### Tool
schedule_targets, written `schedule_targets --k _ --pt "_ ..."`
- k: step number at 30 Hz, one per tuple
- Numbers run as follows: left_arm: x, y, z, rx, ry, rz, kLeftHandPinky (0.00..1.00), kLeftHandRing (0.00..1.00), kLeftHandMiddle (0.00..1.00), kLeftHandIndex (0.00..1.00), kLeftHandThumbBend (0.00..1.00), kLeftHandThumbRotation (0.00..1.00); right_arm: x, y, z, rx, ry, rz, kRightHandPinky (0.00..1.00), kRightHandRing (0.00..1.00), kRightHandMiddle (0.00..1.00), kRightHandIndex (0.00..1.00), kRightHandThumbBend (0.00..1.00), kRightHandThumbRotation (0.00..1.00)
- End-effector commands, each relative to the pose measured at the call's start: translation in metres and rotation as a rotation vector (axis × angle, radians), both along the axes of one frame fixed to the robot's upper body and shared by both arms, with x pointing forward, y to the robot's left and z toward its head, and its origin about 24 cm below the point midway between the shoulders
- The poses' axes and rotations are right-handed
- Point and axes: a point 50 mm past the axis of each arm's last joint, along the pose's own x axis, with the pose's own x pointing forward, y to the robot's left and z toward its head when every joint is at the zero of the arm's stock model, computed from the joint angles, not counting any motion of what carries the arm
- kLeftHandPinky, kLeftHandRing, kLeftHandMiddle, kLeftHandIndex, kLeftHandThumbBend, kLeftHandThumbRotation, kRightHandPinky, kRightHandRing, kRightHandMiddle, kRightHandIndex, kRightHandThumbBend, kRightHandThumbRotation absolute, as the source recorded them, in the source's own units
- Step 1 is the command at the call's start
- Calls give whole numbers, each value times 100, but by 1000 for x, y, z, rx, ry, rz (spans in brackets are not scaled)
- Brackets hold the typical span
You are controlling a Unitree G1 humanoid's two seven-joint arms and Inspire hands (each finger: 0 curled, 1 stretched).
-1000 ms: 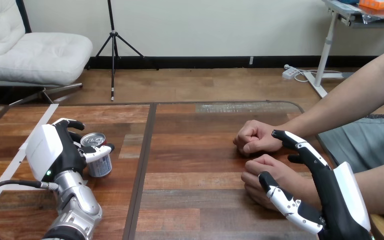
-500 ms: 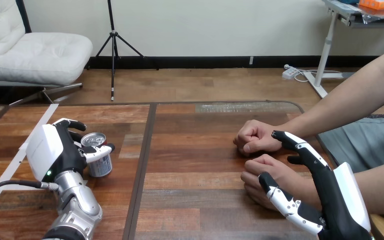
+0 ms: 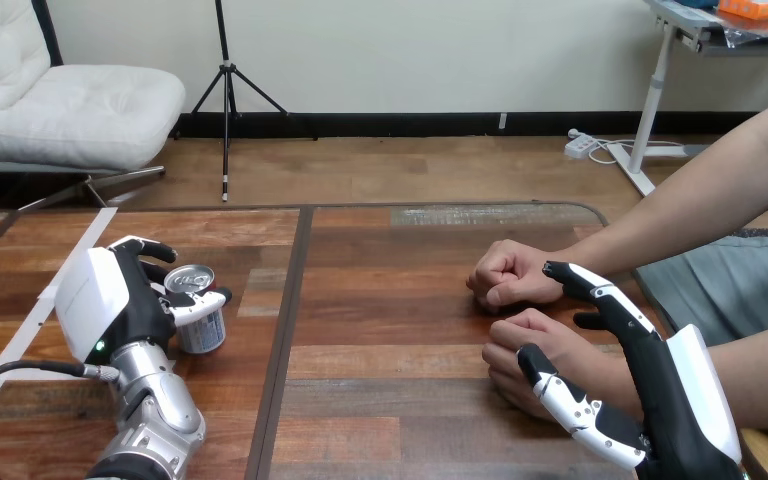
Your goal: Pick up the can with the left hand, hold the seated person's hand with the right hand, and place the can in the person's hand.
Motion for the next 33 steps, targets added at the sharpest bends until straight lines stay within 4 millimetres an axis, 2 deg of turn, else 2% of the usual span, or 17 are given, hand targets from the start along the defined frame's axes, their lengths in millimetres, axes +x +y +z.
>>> schedule_targets --k 1,14,33 --pt "17 0 26 42 -112 -46 47 48 49 57 69 0 7 3 20 -8 -108 30 76 85 86 83 47 47" --pt "14 -6 25 15 -163 -82 44 46 50 57 68 0 9 4 20 -10 -113 32 76 85 86 83 47 46" --pt "7 -22 26 -126 -311 -147 43 46 50 57 67 0 11 6 20 -2 -109 23 76 85 86 83 48 46"
